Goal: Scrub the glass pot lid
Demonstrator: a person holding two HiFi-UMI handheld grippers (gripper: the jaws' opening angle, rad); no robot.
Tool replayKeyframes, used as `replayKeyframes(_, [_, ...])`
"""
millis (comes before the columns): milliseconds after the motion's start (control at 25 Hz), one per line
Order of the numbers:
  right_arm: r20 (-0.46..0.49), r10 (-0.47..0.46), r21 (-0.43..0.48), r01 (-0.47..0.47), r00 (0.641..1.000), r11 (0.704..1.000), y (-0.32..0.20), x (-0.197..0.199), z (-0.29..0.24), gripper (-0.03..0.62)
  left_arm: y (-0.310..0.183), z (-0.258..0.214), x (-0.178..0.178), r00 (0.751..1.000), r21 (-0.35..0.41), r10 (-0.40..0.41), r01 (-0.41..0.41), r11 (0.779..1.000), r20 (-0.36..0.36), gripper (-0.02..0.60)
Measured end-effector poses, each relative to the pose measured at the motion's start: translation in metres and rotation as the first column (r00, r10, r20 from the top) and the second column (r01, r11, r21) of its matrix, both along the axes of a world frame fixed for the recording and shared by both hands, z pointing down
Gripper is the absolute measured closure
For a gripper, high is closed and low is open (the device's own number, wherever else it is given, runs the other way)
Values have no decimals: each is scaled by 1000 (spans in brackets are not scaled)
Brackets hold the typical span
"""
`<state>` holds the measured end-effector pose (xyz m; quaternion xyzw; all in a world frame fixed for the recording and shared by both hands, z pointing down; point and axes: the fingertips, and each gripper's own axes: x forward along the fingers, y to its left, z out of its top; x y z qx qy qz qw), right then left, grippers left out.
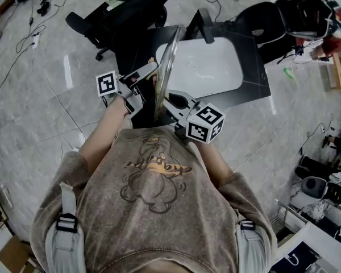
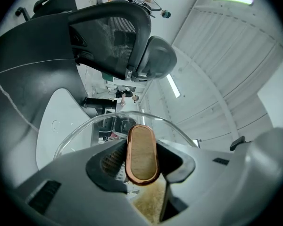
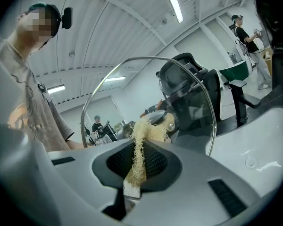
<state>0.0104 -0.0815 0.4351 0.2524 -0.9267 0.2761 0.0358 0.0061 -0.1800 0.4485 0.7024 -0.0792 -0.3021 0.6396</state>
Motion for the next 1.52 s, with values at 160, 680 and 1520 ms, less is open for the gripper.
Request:
replayKeyframes(160, [17, 7, 22, -7, 1000, 1000, -9, -1, -13, 554, -4, 4, -2, 1000, -2, 2, -2, 1000, 3, 403])
replayKeyframes(680, [102, 116, 81, -124, 988, 989, -50, 12, -62, 554, -1, 8, 2, 1000, -24, 18, -18, 1000, 2, 403])
replayKeyframes(1520, [40, 246, 94, -249, 968, 964, -113, 28, -36, 554, 3, 4, 8, 997, -53, 54, -57, 997, -63, 403])
